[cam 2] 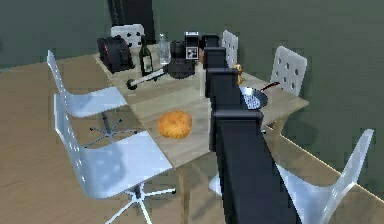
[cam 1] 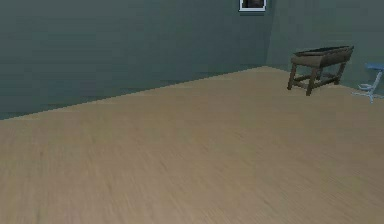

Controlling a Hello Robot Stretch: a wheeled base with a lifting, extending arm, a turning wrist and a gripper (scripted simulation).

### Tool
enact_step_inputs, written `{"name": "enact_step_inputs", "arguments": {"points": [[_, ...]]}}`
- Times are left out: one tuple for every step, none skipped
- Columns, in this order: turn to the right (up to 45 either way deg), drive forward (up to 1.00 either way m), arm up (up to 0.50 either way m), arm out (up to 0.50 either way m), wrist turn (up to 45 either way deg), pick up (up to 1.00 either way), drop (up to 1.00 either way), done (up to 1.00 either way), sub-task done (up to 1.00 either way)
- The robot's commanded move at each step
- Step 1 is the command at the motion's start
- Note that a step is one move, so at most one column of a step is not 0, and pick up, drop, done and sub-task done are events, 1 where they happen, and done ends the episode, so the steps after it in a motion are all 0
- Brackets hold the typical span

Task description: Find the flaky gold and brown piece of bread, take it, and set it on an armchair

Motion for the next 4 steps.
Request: {"name": "enact_step_inputs", "arguments": {"points": [[0.0,0.00,0.00,0.00,36.0,0.00,0.00,0.00,0.00],[0.0,0.00,-0.28,0.00,0.0,0.00,0.00,0.00,0.00],[0.0,0.00,0.00,0.00,0.0,1.00,0.00,0.00,0.00],[0.0,0.00,0.10,0.00,0.0,0.00,0.00,0.00,0.00]]}}
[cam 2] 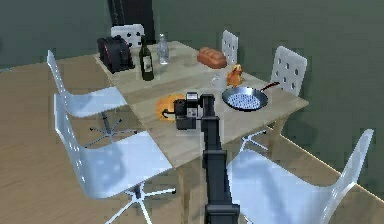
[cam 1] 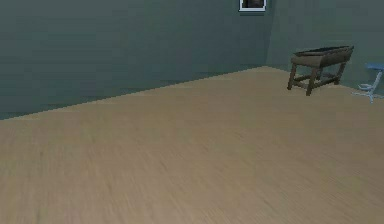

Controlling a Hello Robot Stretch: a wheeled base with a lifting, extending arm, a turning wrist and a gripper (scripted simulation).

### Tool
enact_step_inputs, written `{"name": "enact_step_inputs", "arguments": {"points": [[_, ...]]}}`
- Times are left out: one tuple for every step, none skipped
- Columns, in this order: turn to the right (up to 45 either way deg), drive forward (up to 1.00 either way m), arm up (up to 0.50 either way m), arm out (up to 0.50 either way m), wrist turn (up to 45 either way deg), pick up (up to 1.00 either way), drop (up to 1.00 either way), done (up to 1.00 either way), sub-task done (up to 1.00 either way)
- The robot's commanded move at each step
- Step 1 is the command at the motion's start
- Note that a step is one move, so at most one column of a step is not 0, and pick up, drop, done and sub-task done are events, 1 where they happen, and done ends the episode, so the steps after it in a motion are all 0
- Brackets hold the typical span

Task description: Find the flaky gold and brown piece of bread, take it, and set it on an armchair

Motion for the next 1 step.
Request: {"name": "enact_step_inputs", "arguments": {"points": [[0.0,0.00,0.18,0.00,0.0,0.00,0.00,0.00,0.00]]}}
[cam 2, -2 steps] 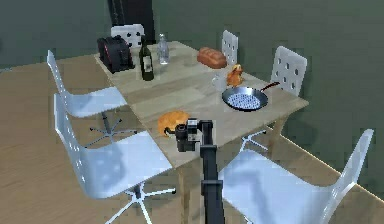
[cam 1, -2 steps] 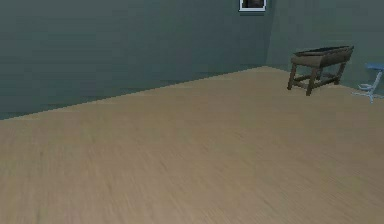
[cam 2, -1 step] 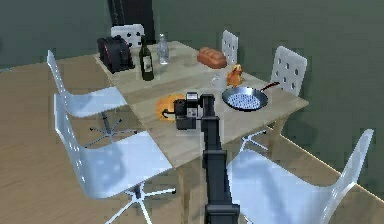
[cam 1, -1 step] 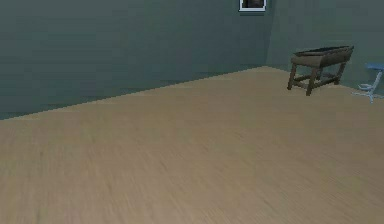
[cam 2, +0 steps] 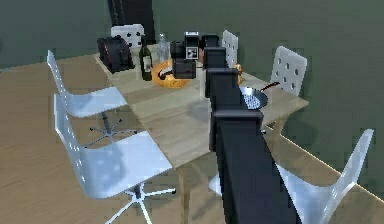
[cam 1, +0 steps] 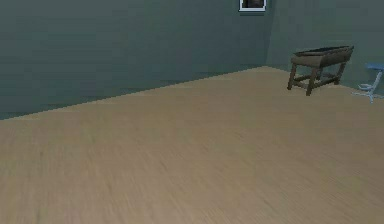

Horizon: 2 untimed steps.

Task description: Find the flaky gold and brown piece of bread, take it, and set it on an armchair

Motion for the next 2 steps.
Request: {"name": "enact_step_inputs", "arguments": {"points": [[0.0,0.00,0.00,0.00,-45.0,0.00,0.00,0.00,0.00],[0.0,0.00,0.00,0.00,-45.0,0.00,0.00,0.00,0.00]]}}
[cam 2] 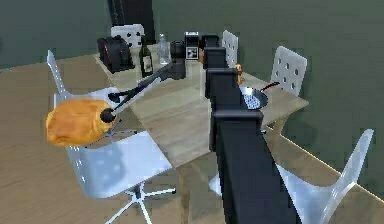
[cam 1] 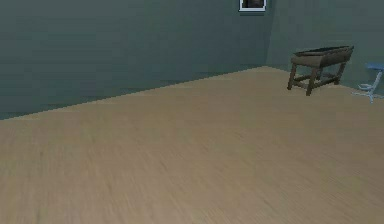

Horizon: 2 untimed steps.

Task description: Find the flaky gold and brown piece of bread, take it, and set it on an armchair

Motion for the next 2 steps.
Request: {"name": "enact_step_inputs", "arguments": {"points": [[0.0,0.00,0.00,0.00,-30.0,0.00,0.00,0.00,0.00],[0.0,0.00,0.00,-0.42,0.0,0.00,0.00,0.00,0.00]]}}
